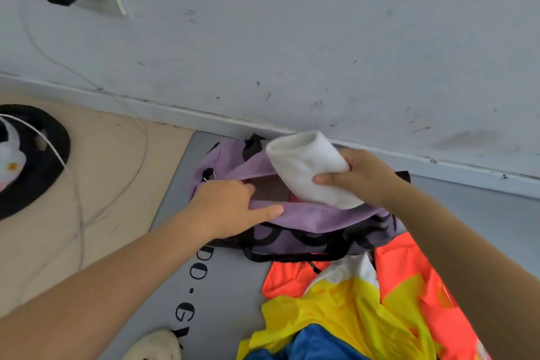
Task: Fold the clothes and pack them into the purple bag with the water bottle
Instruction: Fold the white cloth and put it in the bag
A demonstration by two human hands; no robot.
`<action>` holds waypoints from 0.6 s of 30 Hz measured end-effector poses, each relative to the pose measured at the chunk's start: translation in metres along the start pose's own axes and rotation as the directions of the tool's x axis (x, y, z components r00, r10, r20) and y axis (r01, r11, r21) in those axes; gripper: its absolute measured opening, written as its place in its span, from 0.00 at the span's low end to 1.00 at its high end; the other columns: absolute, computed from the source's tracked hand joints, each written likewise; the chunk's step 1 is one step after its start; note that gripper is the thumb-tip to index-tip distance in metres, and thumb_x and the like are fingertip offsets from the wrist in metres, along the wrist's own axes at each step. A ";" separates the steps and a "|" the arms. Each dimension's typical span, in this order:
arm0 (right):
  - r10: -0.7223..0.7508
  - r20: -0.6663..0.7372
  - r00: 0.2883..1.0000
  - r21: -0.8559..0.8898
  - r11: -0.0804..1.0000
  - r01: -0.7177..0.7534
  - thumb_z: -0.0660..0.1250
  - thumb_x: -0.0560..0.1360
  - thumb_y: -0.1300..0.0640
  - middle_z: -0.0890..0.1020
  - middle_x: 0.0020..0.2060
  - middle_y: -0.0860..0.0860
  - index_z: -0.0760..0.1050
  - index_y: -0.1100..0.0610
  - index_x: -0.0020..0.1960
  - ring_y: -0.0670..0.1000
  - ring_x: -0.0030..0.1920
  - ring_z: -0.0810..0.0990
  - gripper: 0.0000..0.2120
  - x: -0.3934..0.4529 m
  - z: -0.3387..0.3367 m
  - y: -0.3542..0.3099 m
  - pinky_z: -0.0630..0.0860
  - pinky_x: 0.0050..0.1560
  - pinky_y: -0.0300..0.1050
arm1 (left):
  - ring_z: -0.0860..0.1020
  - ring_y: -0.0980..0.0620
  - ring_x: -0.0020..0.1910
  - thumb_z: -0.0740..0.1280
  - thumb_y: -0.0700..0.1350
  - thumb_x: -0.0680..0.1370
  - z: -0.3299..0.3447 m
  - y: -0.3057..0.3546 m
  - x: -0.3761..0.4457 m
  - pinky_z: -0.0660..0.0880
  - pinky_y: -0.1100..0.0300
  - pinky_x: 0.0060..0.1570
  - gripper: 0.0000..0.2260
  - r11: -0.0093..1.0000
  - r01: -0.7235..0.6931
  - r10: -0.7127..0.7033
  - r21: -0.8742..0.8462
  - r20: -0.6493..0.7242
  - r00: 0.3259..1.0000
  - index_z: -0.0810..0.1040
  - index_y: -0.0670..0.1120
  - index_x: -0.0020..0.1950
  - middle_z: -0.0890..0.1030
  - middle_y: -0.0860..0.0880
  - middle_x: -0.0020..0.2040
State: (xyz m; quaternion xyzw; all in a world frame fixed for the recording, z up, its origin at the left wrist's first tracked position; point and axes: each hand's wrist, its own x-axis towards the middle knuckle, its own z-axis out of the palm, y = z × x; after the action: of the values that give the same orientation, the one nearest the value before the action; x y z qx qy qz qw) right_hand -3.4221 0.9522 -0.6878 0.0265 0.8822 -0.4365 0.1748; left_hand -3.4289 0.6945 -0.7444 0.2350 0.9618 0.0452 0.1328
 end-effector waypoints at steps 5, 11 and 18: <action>0.146 -0.059 0.987 -0.659 0.737 -0.149 0.66 0.77 0.55 0.83 0.54 0.57 0.78 0.56 0.60 0.57 0.54 0.80 0.12 0.007 -0.007 0.016 0.74 0.53 0.47 | 0.72 0.44 0.69 0.47 0.79 0.67 -0.008 -0.009 0.010 0.74 0.48 0.55 0.48 0.992 0.086 -0.095 -0.097 -0.093 0.991 0.47 0.49 0.78 0.59 0.46 0.78; 0.240 -0.269 0.933 0.005 0.969 -0.247 0.67 0.76 0.45 0.82 0.49 0.51 0.76 0.55 0.60 0.53 0.49 0.79 0.18 0.020 0.016 0.029 0.71 0.45 0.46 | 0.71 0.46 0.70 0.52 0.77 0.69 -0.001 0.005 0.018 0.77 0.50 0.48 0.47 0.986 -0.059 0.018 -0.155 -0.254 0.967 0.30 0.59 0.76 0.48 0.51 0.81; 0.478 -0.328 0.815 -0.132 0.831 -0.541 0.66 0.78 0.47 0.78 0.62 0.59 0.69 0.60 0.70 0.60 0.63 0.74 0.26 0.027 0.029 0.083 0.67 0.61 0.48 | 0.57 0.52 0.78 0.51 0.79 0.67 0.017 0.012 0.016 0.76 0.51 0.54 0.49 0.984 -0.092 0.050 -0.154 -0.259 0.965 0.30 0.58 0.76 0.45 0.53 0.81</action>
State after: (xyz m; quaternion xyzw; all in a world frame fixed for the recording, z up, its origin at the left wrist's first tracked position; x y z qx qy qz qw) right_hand -3.4222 0.9781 -0.7764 0.3052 0.9006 -0.2648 0.1604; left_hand -3.4329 0.7132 -0.7628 0.2499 0.9547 0.1591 0.0259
